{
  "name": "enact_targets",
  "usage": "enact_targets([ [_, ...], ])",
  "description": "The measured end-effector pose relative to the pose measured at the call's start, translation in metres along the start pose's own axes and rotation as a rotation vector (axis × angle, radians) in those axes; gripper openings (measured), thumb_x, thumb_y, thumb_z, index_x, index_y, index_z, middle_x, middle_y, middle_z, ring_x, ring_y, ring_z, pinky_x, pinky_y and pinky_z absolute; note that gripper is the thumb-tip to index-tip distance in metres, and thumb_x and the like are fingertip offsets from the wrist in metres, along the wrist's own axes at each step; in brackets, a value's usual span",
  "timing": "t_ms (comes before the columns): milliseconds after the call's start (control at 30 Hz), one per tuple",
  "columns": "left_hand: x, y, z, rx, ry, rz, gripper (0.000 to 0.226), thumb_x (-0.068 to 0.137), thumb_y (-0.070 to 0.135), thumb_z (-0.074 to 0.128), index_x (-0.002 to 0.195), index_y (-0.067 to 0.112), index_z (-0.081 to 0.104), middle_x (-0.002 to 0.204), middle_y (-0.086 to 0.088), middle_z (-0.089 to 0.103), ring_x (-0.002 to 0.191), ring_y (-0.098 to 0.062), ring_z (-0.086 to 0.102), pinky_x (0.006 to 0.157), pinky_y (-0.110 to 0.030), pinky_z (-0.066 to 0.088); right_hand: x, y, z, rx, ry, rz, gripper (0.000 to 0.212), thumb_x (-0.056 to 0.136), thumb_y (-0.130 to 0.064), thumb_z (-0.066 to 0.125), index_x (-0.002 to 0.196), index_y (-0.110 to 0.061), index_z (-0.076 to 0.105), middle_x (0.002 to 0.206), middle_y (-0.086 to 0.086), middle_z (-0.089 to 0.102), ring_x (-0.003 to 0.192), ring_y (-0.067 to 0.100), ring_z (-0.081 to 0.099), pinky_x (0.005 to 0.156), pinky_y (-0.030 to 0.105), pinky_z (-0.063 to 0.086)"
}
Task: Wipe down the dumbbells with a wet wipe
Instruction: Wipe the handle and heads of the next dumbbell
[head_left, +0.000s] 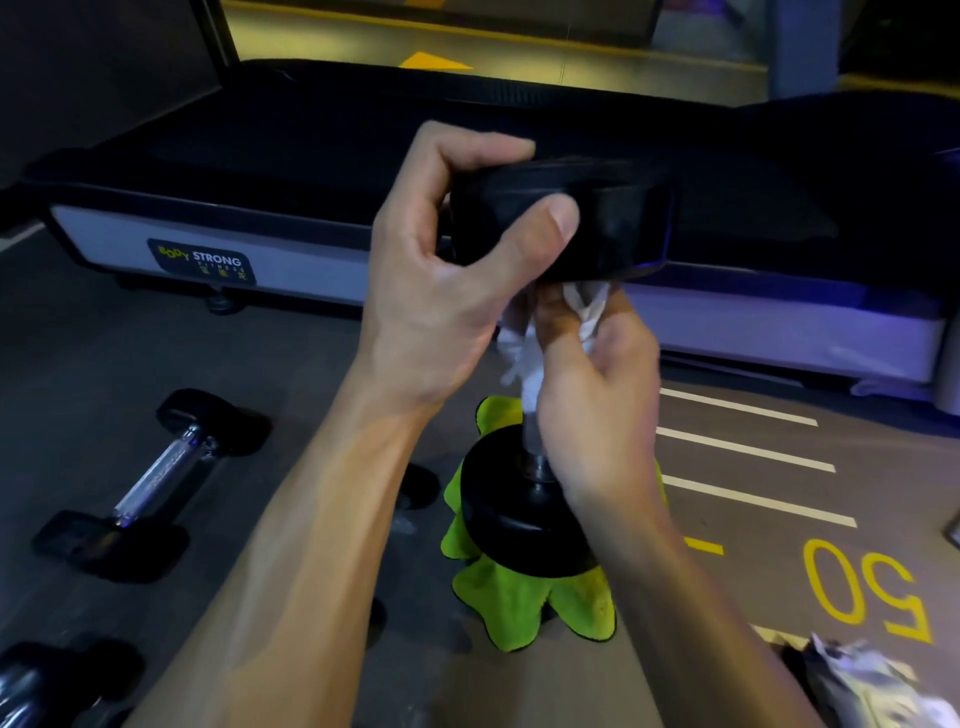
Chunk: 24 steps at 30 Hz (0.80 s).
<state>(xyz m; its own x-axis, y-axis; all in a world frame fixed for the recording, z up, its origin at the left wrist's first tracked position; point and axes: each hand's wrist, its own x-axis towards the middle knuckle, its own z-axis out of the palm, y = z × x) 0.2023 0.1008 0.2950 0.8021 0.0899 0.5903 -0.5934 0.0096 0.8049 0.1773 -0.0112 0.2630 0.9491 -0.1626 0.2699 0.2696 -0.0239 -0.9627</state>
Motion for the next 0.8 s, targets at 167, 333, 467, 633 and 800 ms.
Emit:
enact_targets([
  [167, -0.001, -0.002, -0.005, -0.038, 0.029, -0.013, 0.034, 0.089, 0.024, 0.071, 0.114, 0.009, 0.055, 0.110, -0.005, 0.065, 0.100, -0.010, 0.064, 0.088, -0.027, 0.053, 0.019, 0.013, -0.007, 0.270, -0.198, 0.243, 0.056, 0.109, -0.043, 0.041, 0.076, -0.019, 0.079, 0.070, 0.013, 0.073, 0.054, 0.025, 0.063, 0.054, 0.034, 0.051],
  [333, -0.002, -0.001, -0.003, -0.045, 0.038, -0.011, 0.034, 0.088, 0.025, 0.072, 0.114, 0.009, 0.056, 0.109, -0.006, 0.065, 0.099, -0.012, 0.064, 0.087, -0.028, 0.053, 0.028, 0.012, -0.002, 0.432, -0.295, 0.600, 0.072, 0.101, -0.061, 0.039, 0.064, -0.007, 0.068, 0.057, 0.017, 0.051, 0.045, 0.027, 0.042, 0.053, 0.034, 0.037],
  [467, -0.001, -0.002, -0.001, -0.060, 0.029, -0.014, 0.033, 0.088, 0.024, 0.072, 0.114, 0.011, 0.056, 0.110, -0.007, 0.064, 0.099, -0.011, 0.064, 0.087, -0.030, 0.055, 0.009, 0.005, 0.002, 0.253, -0.106, 0.117, 0.033, 0.110, -0.021, 0.041, 0.087, -0.015, 0.064, 0.067, -0.010, 0.071, 0.063, 0.011, 0.067, 0.062, 0.024, 0.054],
  [633, 0.000, -0.002, 0.000, -0.039, 0.015, -0.007, 0.033, 0.088, 0.026, 0.072, 0.114, 0.013, 0.056, 0.111, -0.006, 0.063, 0.100, -0.014, 0.063, 0.088, -0.033, 0.055, -0.017, 0.011, -0.003, -0.255, -0.158, -0.084, 0.013, 0.108, -0.020, 0.047, 0.113, -0.032, 0.045, 0.099, -0.017, 0.067, 0.093, -0.003, 0.064, 0.075, 0.013, 0.045],
  [800, 0.001, -0.004, 0.000, -0.048, 0.044, -0.022, 0.030, 0.088, 0.028, 0.073, 0.112, 0.018, 0.058, 0.111, -0.003, 0.064, 0.099, -0.011, 0.063, 0.089, -0.030, 0.052, -0.050, -0.001, -0.019, -0.202, -0.286, 0.154, 0.044, 0.105, -0.046, 0.041, 0.147, -0.036, 0.042, 0.129, -0.025, 0.062, 0.125, -0.007, 0.055, 0.109, 0.025, 0.044],
])
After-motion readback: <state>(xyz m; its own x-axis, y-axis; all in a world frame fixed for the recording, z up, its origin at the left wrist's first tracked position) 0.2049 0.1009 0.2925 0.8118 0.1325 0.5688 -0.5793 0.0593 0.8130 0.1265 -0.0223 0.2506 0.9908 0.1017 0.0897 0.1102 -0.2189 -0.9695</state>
